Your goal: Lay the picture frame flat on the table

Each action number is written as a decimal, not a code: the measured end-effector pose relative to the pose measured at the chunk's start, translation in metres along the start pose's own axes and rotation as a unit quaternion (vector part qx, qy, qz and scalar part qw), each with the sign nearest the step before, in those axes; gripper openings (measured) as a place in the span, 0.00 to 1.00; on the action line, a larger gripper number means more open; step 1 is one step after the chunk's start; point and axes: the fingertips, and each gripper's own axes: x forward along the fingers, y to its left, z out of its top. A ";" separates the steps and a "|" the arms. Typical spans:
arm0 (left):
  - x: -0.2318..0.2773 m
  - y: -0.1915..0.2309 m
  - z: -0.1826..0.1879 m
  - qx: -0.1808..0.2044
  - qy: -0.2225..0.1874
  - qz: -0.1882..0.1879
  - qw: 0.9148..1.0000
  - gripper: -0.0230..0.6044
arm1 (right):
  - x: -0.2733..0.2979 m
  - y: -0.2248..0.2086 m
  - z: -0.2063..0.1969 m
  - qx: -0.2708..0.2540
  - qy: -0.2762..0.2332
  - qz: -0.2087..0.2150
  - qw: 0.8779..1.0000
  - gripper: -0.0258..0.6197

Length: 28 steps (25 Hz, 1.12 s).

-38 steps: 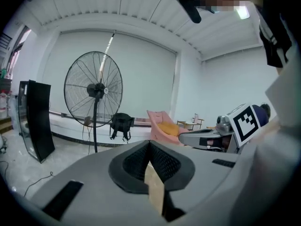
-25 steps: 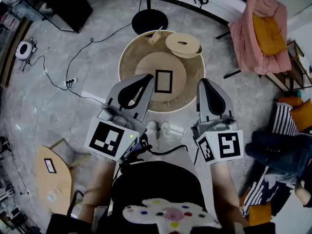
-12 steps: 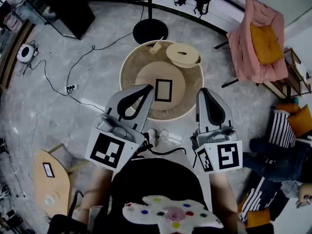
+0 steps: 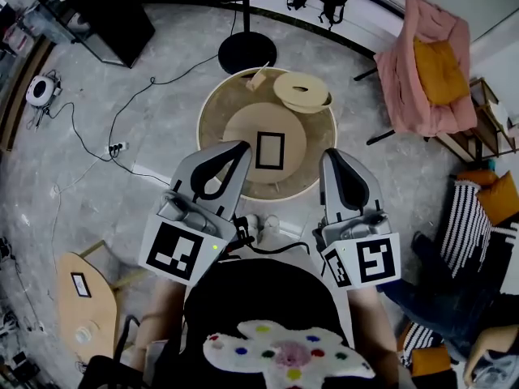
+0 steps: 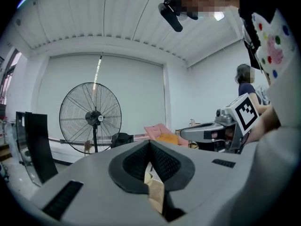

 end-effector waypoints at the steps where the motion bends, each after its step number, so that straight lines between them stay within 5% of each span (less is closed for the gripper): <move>1: 0.000 0.000 0.000 -0.001 0.000 0.000 1.000 0.06 | 0.001 0.001 0.000 -0.001 0.001 0.001 1.000 0.10; 28: 0.000 -0.007 -0.002 0.000 0.001 -0.008 1.000 0.06 | -0.004 0.003 -0.001 -0.011 0.008 0.004 1.000 0.10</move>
